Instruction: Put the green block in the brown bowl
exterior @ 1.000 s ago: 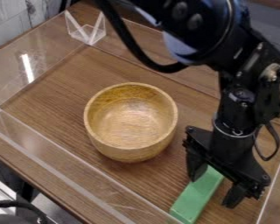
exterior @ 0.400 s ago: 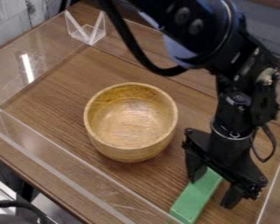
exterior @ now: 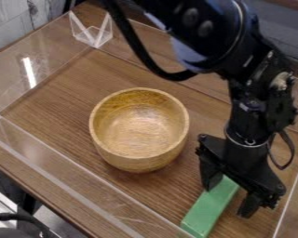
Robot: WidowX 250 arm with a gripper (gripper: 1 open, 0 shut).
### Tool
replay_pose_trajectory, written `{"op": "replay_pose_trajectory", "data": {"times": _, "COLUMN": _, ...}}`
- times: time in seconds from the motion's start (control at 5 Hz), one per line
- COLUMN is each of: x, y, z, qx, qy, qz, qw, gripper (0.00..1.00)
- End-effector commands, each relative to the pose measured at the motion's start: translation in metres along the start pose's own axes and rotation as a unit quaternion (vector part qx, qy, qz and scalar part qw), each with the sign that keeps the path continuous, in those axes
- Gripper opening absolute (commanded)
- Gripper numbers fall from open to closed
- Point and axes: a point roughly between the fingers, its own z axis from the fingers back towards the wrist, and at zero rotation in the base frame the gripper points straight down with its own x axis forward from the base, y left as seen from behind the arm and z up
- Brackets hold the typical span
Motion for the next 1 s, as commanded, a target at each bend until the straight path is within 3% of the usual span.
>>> {"op": "replay_pose_trajectory", "data": {"times": 0.0, "x": 0.002, "y": 0.005, "z": -0.011, "qx": -0.002, "qy": -0.004, "qz": 0.000, "qw": 1.0000, "gripper": 1.00}}
{"op": "replay_pose_trajectory", "data": {"times": 0.8, "x": 0.000, "y": 0.009, "z": -0.033, "qx": -0.005, "qy": -0.005, "qz": 0.009, "qw": 0.9999, "gripper": 1.00}}
